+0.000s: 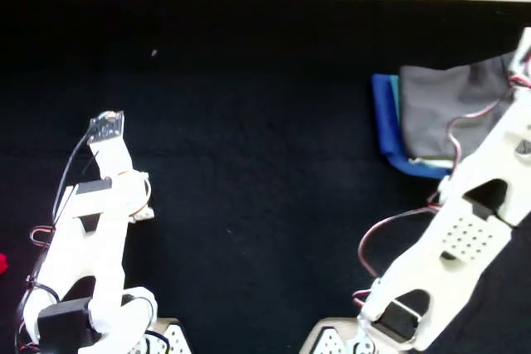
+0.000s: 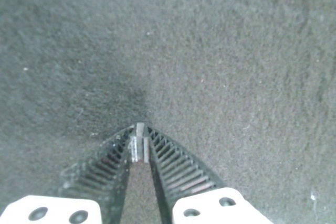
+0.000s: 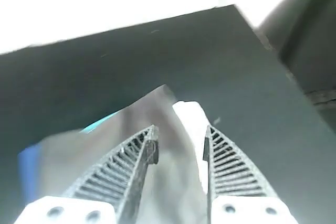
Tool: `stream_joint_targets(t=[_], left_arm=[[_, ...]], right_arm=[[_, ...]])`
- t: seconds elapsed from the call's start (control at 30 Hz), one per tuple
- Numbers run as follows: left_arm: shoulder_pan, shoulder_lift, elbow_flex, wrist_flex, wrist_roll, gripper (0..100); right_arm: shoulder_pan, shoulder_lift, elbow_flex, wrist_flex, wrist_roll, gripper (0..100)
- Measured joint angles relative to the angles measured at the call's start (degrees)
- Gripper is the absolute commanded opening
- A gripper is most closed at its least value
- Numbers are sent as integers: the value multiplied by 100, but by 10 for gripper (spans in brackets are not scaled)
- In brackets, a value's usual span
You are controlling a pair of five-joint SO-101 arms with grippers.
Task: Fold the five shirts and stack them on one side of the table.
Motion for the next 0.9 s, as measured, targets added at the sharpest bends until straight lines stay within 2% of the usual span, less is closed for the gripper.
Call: stream_joint_targets(t=[0.2, 0.37, 0.47, 0.63, 0.73, 0.9], left_arm=[[35, 0, 0, 0, 0, 9], [44, 0, 0, 0, 0, 9], [44, 0, 0, 0, 0, 9], [44, 0, 0, 0, 0, 9], [44, 0, 0, 0, 0, 9], [44, 0, 0, 0, 0, 9]], right_arm=[[-264, -818, 211, 316, -26, 141], [-765, -2207, 1749, 334, -26, 141], [-1354, -3578, 3473, 334, -26, 141], [-2514, -5969, 7226, 202, -26, 141], [-2945, -7015, 9723, -466, -26, 141], [-3226, -8325, 13653, -2207, -26, 141]])
